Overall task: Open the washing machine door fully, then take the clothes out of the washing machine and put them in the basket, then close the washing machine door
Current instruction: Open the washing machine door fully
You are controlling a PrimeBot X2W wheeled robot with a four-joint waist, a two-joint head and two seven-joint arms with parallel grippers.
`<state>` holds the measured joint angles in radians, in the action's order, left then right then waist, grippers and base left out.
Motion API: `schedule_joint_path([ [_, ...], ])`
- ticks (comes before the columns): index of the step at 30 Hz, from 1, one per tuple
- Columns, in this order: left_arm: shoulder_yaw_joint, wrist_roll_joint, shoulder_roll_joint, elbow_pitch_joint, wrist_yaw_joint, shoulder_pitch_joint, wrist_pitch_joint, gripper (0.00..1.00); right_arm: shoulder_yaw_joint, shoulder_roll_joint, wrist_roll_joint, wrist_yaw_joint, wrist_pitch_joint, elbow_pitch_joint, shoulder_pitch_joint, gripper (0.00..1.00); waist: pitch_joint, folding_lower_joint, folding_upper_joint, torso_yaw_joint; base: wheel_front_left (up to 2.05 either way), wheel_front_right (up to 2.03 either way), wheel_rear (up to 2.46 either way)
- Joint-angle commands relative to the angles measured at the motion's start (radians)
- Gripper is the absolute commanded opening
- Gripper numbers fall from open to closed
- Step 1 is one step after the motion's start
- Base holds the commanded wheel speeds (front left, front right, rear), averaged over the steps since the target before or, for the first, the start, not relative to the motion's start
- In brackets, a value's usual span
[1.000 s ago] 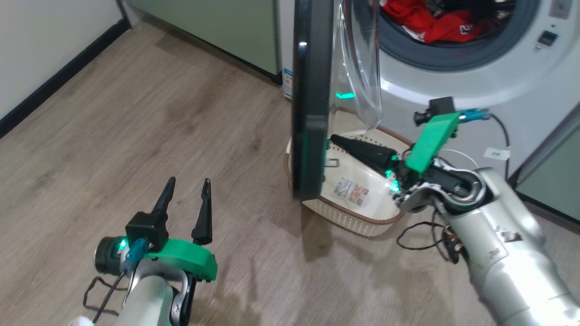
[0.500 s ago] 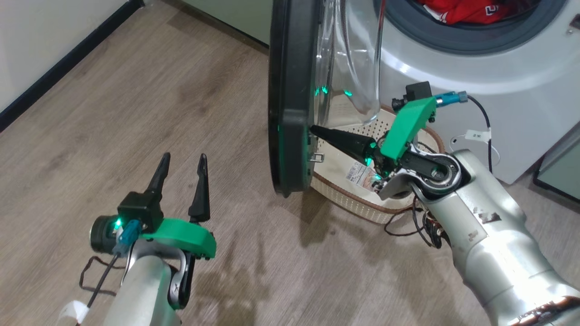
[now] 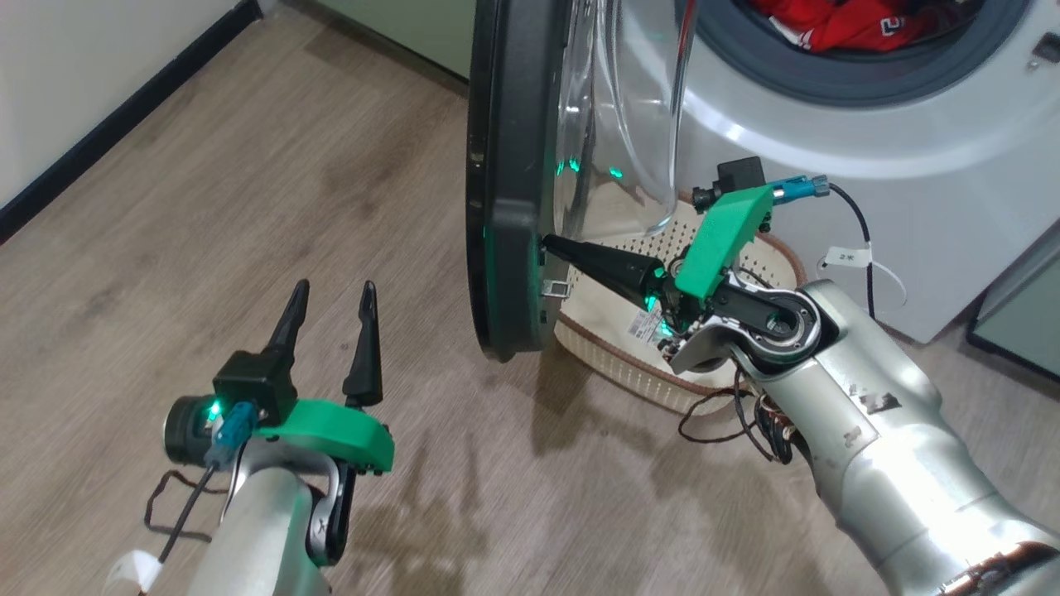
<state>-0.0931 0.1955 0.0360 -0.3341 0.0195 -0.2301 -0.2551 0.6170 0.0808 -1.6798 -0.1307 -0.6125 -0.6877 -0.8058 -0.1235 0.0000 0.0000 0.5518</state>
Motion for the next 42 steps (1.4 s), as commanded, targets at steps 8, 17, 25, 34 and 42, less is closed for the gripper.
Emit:
schedule_joint_path([
  [8,0.070,-0.041,0.014,-0.006,-0.030,-0.003,-0.007,1.00,-0.062,-0.030,0.003,0.000,0.094,0.063,0.074,0.16,0.091,0.0000,0.0000,-0.029,0.00,0.00,0.00],
  [17,0.151,-0.084,0.043,-0.017,-0.086,0.031,-0.007,1.00,-0.154,-0.012,0.060,0.000,0.215,0.151,0.226,1.00,0.150,0.0000,0.0000,-0.117,0.00,0.00,0.00],
  [25,0.215,-0.092,0.058,-0.022,-0.109,0.032,-0.007,1.00,-0.205,0.052,0.141,0.000,0.372,0.212,0.331,1.00,0.165,0.0000,0.0000,-0.199,0.00,0.00,0.00],
  [34,0.253,-0.103,0.056,-0.040,-0.124,0.041,-0.007,1.00,-0.120,0.190,0.344,0.000,0.747,0.270,0.405,1.00,0.181,0.0000,0.0000,-0.271,0.00,0.00,0.00],
  [42,0.269,-0.112,0.052,-0.044,-0.131,0.053,-0.007,1.00,-0.200,0.237,0.613,0.000,0.873,0.279,0.431,1.00,0.191,0.0000,0.0000,-0.301,0.00,0.00,0.00],
])
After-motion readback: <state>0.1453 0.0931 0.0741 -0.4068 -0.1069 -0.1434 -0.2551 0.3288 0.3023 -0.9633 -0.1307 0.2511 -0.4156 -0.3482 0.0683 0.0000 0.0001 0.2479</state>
